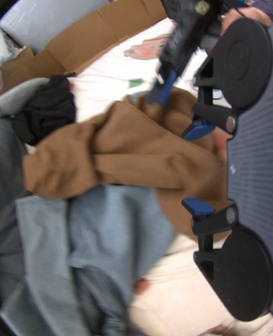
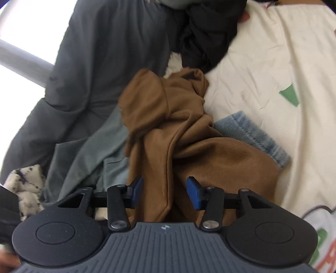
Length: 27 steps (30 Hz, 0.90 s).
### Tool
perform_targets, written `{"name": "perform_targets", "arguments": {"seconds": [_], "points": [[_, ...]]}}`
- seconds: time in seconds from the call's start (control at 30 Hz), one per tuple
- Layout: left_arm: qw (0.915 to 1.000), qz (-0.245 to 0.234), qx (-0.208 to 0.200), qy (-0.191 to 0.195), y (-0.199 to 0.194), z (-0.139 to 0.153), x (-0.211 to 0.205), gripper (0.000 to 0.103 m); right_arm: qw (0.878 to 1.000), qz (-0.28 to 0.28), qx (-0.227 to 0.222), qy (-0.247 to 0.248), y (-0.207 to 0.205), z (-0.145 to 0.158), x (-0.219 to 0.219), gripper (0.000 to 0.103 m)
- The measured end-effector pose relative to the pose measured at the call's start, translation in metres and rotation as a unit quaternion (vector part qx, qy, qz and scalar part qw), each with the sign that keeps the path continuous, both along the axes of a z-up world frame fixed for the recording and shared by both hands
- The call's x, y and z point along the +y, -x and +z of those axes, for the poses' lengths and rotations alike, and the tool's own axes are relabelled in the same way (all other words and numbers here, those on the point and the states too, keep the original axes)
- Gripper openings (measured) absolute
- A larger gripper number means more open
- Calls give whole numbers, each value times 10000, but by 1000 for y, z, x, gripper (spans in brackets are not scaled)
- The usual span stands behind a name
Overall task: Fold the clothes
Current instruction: 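Lift the brown t-shirt with the left gripper while the right gripper grasps it too, then raise the brown t-shirt with both grippers and shake it out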
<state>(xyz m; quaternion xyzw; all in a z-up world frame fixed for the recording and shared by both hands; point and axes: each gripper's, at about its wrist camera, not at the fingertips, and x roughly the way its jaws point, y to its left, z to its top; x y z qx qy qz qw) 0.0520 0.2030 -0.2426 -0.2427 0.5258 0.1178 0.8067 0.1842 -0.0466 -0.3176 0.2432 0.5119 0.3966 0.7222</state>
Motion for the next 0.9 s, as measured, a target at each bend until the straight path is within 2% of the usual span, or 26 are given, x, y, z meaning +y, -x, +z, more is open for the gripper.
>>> {"name": "perform_targets", "arguments": {"seconds": [0.07, 0.13, 0.17, 0.27, 0.3, 0.5, 0.6, 0.63, 0.67, 0.7, 0.77, 0.9], "points": [[9998, 88, -196, -57, -14, 6, 7, 74, 10000, -8, 57, 0, -5, -4, 10, 49], [9987, 353, -365, -27, -32, 8, 18, 77, 10000, 9, 60, -19, -9, -6, 18, 48], [9979, 467, -449, 37, -42, 6, 24, 77, 10000, 21, 81, 2, -10, -6, 22, 43], [9942, 847, -635, 163, -72, 3, 39, 77, 9996, 29, 109, 270, -15, -7, 31, 7], [9932, 939, -655, 191, -80, 1, 42, 77, 9996, 23, 138, 231, -16, -7, 29, 3], [9917, 1143, -581, 97, -113, -18, 52, 83, 9999, 8, 43, 123, -14, 1, 17, 0], [9916, 1144, -530, 287, -117, -32, 50, 81, 9999, -110, 1, 109, -11, 3, 7, 0], [9913, 1141, -536, 367, -117, -36, 49, 76, 9998, -137, -9, 123, -9, 4, 5, 0], [9910, 1135, -549, 439, -116, -40, 48, 62, 9998, -156, -25, 130, -8, 4, 2, 0], [9911, 1109, -566, 467, -115, -41, 46, 53, 9997, -184, -30, 138, -6, 5, -1, 0], [9924, 1004, -582, 421, -113, -40, 42, 24, 9995, -265, -44, 172, -4, 7, -6, 0], [9960, 551, -681, -190, -111, -13, 23, 19, 9984, -524, -13, 227, 2, 12, -18, 0]]}}
